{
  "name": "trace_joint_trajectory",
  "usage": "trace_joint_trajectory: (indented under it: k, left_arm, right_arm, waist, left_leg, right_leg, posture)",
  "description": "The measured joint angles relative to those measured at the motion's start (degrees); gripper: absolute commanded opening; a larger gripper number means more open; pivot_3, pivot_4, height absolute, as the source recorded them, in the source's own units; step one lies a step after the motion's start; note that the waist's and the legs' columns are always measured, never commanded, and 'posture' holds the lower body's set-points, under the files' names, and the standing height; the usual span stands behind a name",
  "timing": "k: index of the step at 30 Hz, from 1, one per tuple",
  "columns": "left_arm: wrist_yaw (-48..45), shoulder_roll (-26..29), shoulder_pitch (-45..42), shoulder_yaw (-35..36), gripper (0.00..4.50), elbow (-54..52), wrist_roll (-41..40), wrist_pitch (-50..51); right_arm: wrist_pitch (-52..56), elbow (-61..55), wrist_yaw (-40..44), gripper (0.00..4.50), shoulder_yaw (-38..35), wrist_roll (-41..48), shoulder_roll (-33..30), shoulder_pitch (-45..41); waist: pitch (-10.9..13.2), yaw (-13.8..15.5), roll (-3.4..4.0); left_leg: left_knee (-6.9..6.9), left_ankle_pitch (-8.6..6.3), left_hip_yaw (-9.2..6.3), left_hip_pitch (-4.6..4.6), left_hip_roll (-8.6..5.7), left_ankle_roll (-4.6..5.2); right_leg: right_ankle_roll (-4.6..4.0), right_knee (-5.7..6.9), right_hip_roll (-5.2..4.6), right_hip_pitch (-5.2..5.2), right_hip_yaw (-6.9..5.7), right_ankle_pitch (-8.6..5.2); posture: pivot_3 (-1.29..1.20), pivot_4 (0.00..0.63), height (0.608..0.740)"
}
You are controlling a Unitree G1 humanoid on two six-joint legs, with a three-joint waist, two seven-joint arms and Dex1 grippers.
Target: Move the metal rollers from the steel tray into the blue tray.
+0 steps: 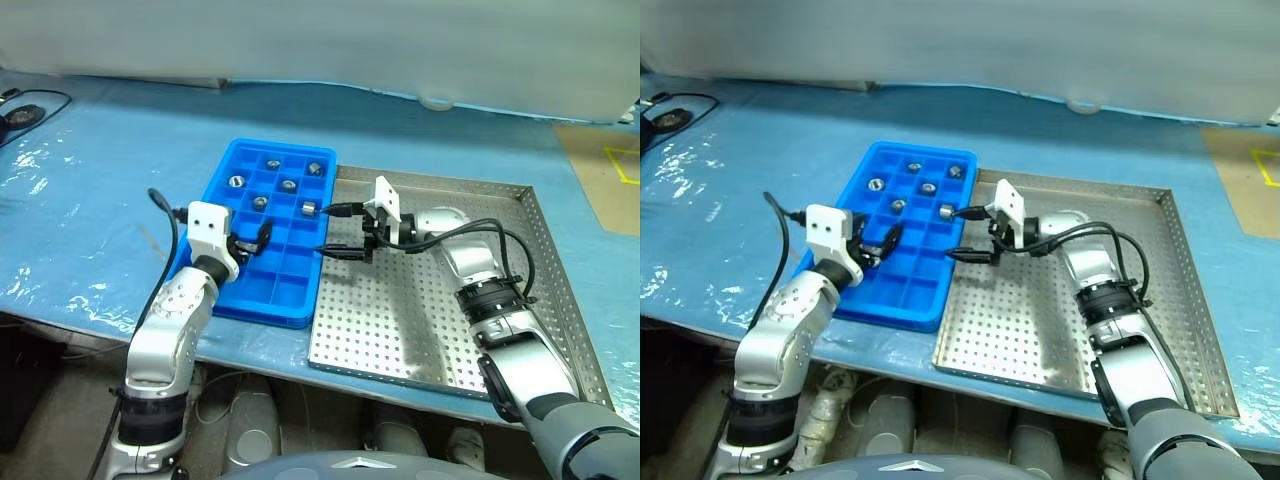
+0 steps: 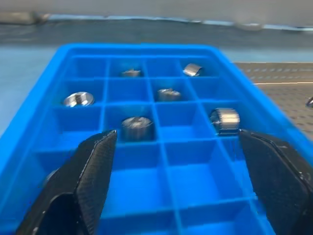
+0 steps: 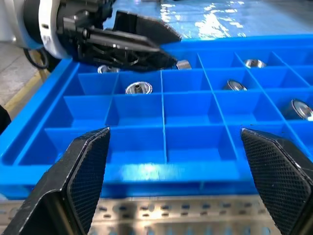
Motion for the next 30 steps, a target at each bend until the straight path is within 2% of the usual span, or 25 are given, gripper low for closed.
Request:
trace_joint_trajectory:
  k: [2,9,14,21,30]
  left_arm:
    - [-4.26,1.85,-2.39,-1.92,4.18,2.25,-0.87,-1.24]
    - [-15.19,2.48,-11.27,-6.22,4.18,14.5,-2.22,-6.62]
    - [-21.65,-0.26,-18.05,-9.92,4.18,23.89,-2.14,-11.71]
    - [-28.48,-4.05,-21.37,-13.57,4.18,32.43,-2.04,-16.72]
    - [-31.57,-7.2,-24.31,-14.85,4.18,41.12,-0.37,-22.86]
  right_arm:
    - [1.07,-2.61,-1.06,4.5,-1.15,0.12,-1.38,1.73]
    - [6.45,-13.9,-5.89,4.5,-5.74,0.84,-6.64,9.83]
    - [12.2,-24.84,-10.25,4.5,-11.07,2.93,-11.14,18.39]
    - [20.32,-36.75,-13.66,4.5,-18.51,6.03,-18.69,30.57]
    - [26.54,-44.13,-10.45,4.5,-25.97,8.12,-31.11,45.65]
  waist:
    - [0.0,-0.13,0.01]
    - [0.01,-2.14,-0.01]
    - [0.01,-4.75,-0.02]
    - [0.01,-8.36,-0.02]
    - [-0.01,-10.27,0.01]
  left_leg:
    - [0.03,0.02,0.0,0.02,-0.01,-0.01]
    - [0.06,0.14,0.09,0.4,-0.08,-0.12]
    - [0.06,0.18,0.28,0.64,-0.16,-0.12]
    - [-0.07,0.16,0.4,0.71,-0.12,-0.09]
    - [-0.05,0.07,0.48,0.68,-0.13,0.05]
  right_leg:
    - [0.0,0.03,0.0,0.0,0.02,0.0]
    - [0.01,0.56,0.0,-0.01,0.31,-0.01]
    - [0.03,0.67,0.0,0.01,0.62,-0.01]
    - [0.04,0.54,0.08,-0.06,0.71,-0.02]
    - [0.42,0.34,0.05,-0.02,0.75,-0.25]
  posture:
    - [0.13,0.15,0.74]
    - [-0.07,0.15,0.74]
    - [-0.19,0.15,0.74]
    - [-0.33,0.15,0.74]
    - [-0.36,0.15,0.74]
